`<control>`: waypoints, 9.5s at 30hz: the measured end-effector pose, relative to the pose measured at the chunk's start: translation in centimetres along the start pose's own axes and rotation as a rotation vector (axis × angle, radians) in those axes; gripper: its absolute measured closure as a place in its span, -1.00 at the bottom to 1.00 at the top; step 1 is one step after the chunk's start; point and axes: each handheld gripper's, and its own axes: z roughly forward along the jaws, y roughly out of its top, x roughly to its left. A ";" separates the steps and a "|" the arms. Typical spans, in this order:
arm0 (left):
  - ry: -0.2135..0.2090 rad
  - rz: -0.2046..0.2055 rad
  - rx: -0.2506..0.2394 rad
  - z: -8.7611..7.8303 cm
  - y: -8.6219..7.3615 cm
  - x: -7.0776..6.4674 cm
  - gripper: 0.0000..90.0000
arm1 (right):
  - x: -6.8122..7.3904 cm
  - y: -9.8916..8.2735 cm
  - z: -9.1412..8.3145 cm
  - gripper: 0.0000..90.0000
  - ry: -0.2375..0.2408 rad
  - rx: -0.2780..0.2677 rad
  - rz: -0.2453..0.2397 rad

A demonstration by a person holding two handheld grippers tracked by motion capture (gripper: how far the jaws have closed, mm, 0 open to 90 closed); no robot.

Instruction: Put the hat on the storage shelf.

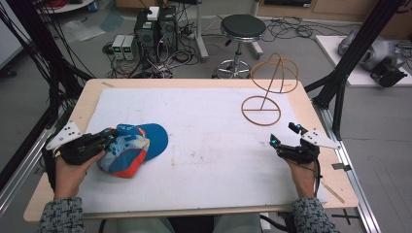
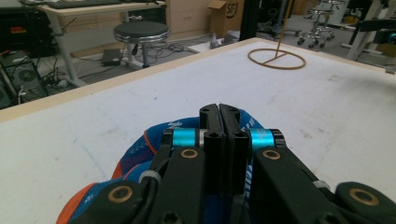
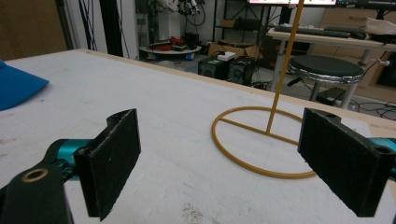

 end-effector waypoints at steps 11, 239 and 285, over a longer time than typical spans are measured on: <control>-0.050 0.040 0.011 2.8 4.9 -1.4 0.96 | -0.4 0.0 -0.2 -0.73 -0.006 -0.009 0.022; -0.526 0.249 0.095 44.4 24.8 -13.3 0.96 | -1.3 -0.8 -0.7 -0.72 0.091 0.051 0.039; -0.394 0.222 0.059 36.9 27.9 -9.1 0.11 | -1.1 -0.7 -0.2 -0.72 0.099 0.037 0.035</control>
